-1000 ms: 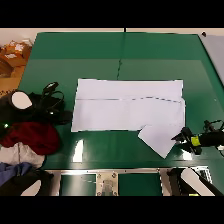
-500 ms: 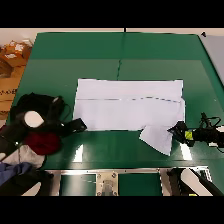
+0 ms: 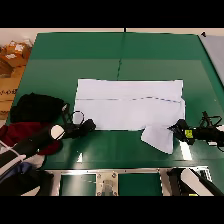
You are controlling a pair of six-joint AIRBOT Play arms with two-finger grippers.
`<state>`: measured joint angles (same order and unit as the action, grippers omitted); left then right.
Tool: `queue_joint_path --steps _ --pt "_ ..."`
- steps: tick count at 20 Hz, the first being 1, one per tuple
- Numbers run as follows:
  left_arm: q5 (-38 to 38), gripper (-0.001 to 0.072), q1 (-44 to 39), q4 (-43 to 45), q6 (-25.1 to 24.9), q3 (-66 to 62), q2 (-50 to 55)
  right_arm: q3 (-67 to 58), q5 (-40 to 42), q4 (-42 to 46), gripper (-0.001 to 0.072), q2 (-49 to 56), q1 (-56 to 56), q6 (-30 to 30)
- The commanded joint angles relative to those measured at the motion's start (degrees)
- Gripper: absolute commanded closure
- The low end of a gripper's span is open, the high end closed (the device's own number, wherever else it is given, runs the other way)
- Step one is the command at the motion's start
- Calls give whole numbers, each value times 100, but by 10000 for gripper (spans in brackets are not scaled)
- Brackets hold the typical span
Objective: Fold the shirts.
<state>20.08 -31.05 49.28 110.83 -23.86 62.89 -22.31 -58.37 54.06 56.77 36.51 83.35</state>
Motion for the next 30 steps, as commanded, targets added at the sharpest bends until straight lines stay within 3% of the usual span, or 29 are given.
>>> queue_joint_path --steps 1,2,6,7,8,11,15,19,22,25,30 --pt "-415 490 -50 236 -22 -186 219 -7 50 -101 363 -7 -7 -4" --pt "-299 677 -50 529 -149 -304 219 -7 44 -96 364 -7 -7 -4" --pt "369 680 219 1119 -138 -511 216 -9 -201 -85 367 -7 -2 -7" --pt "699 680 446 1139 -225 -544 216 -15 -258 -17 493 -7 -2 -9" --pt "970 680 645 1143 -404 -581 205 -26 -289 85 684 -9 -2 -83" --pt "1604 680 988 1172 -1025 -870 175 -160 -474 472 696 -13 0 9" --pt "2852 680 986 1303 -1419 -1156 175 -516 -1163 1731 697 -267 0 813" --pt "3954 680 986 1419 -1733 -1665 175 -1086 -1698 1757 696 -728 -4 907" --pt "3980 680 986 1663 -1808 -2264 177 -1687 -1982 1043 696 -765 -101 824" --pt "3794 680 988 2131 -1794 -3016 372 -2238 -1711 555 696 -514 -505 815" --pt "3609 679 994 2406 -1985 -4575 1836 -3220 -841 -55 696 1040 -1027 811"
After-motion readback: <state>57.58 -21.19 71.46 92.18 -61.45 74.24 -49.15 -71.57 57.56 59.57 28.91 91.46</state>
